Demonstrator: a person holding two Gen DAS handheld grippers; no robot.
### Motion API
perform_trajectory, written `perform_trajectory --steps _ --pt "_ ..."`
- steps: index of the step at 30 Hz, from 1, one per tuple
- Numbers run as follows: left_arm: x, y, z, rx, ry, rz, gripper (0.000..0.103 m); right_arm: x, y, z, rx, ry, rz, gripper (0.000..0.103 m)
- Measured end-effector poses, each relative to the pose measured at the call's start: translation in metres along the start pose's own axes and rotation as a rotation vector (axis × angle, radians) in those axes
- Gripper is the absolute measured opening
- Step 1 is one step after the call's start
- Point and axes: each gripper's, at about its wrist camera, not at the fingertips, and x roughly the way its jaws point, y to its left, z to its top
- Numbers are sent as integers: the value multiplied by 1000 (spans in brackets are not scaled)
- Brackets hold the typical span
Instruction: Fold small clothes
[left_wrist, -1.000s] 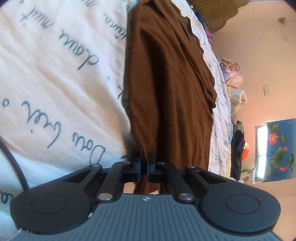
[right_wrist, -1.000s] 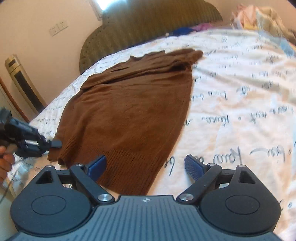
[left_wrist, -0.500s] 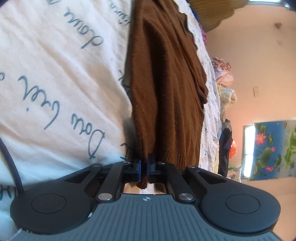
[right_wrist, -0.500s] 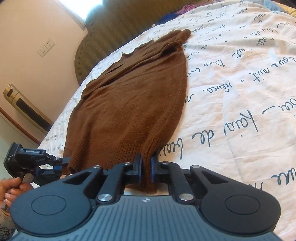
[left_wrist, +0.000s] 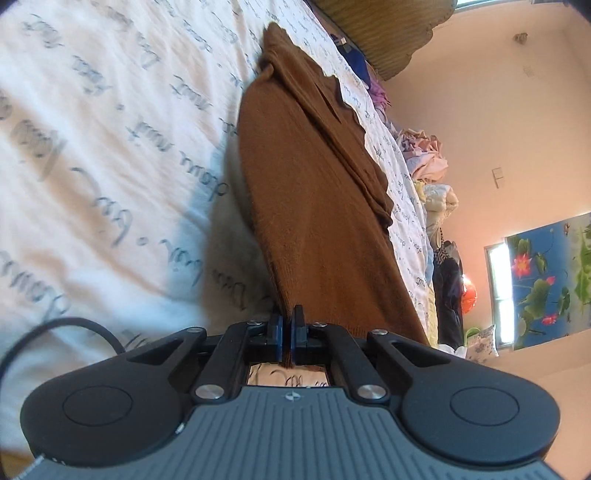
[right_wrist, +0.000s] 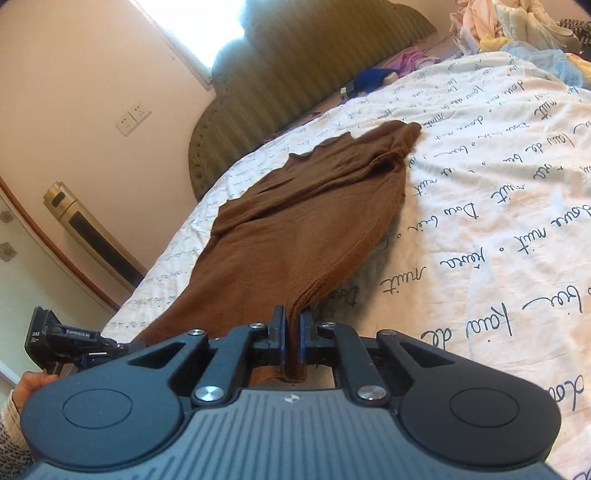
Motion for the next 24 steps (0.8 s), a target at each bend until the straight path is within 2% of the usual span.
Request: perform_trajectory --steps 3,5,8,10,11,12,13,14,15,16,21,24 --pt "-17 10 -5 -17 -13 19 2 -14 4 -3 -1 -8 4 4" --pt "-18 23 -6 -29 -13 47 2 -14 -1 -8 -11 -1 -42 4" --pt "-6 46 -6 -36 1 96 1 8 -31 -26 35 63 -111 5" --pt "-6 53 -7 -96 2 50 1 12 -48 -33 115 95 -119 8" --pt "-7 51 -7 -88 1 27 6 8 -52 -34 144 80 -105 8" --pt "-10 47 -7 -76 -18 21 30 3 -55 -35 168 64 -94 16" --pt "-11 45 -5 -80 -36 17 49 1 -58 -34 176 54 -87 35" --pt "-11 44 -2 -86 -47 5 89 -2 -61 -32 187 35 -85 47" --pt "-11 42 -1 -79 -63 -23 100 -5 -66 -33 211 9 -78 68" --pt "-9 39 2 -71 -76 -32 98 -4 -70 -31 232 -5 -57 75" --pt "29 30 9 -79 -1 -44 102 24 -78 -22 279 28 3 75" --pt "41 26 8 -67 -12 -43 101 41 -78 -25 298 47 56 74"
